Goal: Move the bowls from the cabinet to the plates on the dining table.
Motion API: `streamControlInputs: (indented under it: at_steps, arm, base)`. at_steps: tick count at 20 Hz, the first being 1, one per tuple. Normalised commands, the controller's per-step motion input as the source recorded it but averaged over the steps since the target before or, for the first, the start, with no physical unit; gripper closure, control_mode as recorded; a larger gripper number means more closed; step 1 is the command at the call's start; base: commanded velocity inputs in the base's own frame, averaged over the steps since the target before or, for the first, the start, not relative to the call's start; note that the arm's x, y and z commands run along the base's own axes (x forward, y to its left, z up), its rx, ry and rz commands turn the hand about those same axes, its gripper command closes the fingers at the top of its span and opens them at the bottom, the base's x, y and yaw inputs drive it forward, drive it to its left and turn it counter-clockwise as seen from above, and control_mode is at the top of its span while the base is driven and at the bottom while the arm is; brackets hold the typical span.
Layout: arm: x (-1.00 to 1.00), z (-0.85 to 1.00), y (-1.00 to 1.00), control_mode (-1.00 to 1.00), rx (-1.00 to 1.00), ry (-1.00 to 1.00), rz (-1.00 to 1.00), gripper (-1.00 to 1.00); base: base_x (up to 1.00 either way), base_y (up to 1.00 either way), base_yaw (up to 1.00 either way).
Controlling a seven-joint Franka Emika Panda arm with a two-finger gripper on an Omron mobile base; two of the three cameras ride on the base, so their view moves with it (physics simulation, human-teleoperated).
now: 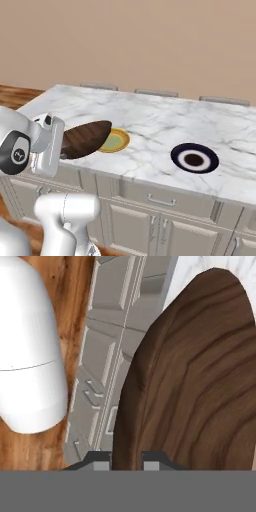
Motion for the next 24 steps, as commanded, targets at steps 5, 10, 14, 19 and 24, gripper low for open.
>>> streamControlInputs:
  at_steps: [5, 10, 14, 19, 24]
  arm:
    - [0.00, 0.00, 0.00, 1.00, 0.00, 0.00, 0.00, 1.00]
    - [0.00, 0.00, 0.00, 1.00, 0.00, 0.00, 0.00, 1.00]
    - [0.00, 0.00, 0.00, 1.00, 0.00, 0.00, 0.00, 1.00]
    - [0.00, 0.00, 0.00, 1.00, 0.00, 0.00, 0.00, 1.00]
    - [0.00, 0.00, 0.00, 1.00, 0.00, 0.00, 0.00, 1.00]
  base:
    - [0.10, 0.58, -0.36]
    - [0.22, 0.38, -0.22]
    - [0.50, 0.01, -0.09]
    - [0.53, 0.00, -0.06]
    - [0.26, 0.00, -0.08]
